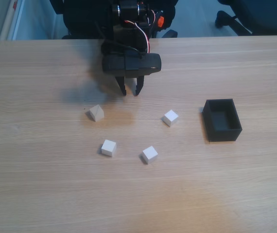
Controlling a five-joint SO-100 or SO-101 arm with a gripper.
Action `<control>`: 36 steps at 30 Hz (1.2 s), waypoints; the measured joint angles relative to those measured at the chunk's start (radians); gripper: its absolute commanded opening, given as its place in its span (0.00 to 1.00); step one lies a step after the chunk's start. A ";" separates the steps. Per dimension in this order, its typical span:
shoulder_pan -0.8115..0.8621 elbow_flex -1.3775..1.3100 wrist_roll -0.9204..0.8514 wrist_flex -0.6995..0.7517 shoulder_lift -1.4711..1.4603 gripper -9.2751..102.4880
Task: Pick blocks and place them in the box.
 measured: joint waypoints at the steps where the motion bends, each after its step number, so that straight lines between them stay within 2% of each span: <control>1: 0.000 0.000 0.000 0.000 0.000 0.08; 9: 0.003 0.000 0.057 0.000 0.000 0.08; 36: -0.009 0.000 0.078 0.000 0.000 0.08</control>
